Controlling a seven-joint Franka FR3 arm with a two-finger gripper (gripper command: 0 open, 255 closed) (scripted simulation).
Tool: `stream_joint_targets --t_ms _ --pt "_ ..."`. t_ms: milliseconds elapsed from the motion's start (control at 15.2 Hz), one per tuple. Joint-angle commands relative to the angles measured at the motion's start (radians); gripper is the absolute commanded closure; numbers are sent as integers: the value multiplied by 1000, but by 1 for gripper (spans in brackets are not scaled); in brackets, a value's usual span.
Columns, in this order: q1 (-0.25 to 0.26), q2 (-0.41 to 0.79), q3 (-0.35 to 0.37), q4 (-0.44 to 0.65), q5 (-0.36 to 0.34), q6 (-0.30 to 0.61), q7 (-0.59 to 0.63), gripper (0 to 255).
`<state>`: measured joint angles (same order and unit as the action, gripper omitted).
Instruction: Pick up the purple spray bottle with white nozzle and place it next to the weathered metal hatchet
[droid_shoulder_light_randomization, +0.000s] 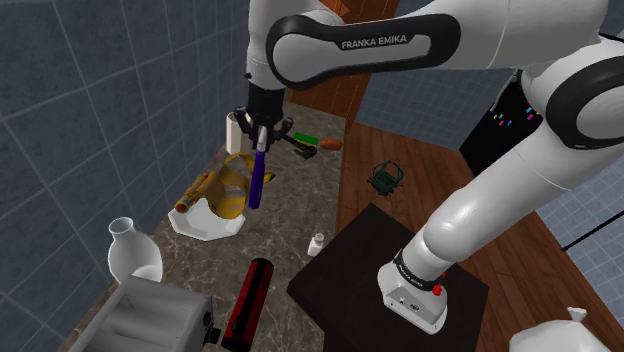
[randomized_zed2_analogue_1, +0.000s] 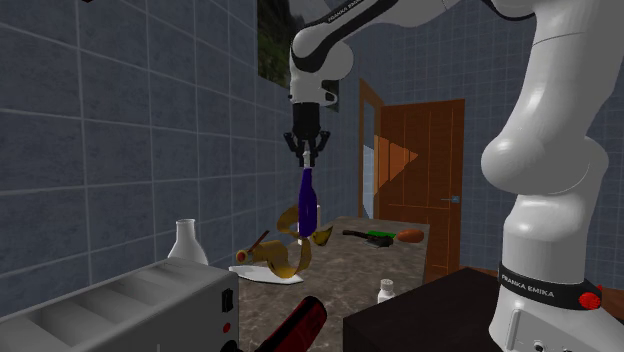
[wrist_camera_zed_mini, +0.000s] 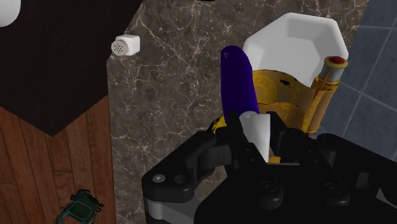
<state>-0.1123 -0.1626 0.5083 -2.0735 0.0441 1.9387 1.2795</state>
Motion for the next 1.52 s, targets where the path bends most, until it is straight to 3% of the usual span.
stream_joint_targets --t_ms 0,1452 --pt "0 -3 0 24 1 -27 0 255" --pt "-7 6 -10 325 -7 -320 -2 255"
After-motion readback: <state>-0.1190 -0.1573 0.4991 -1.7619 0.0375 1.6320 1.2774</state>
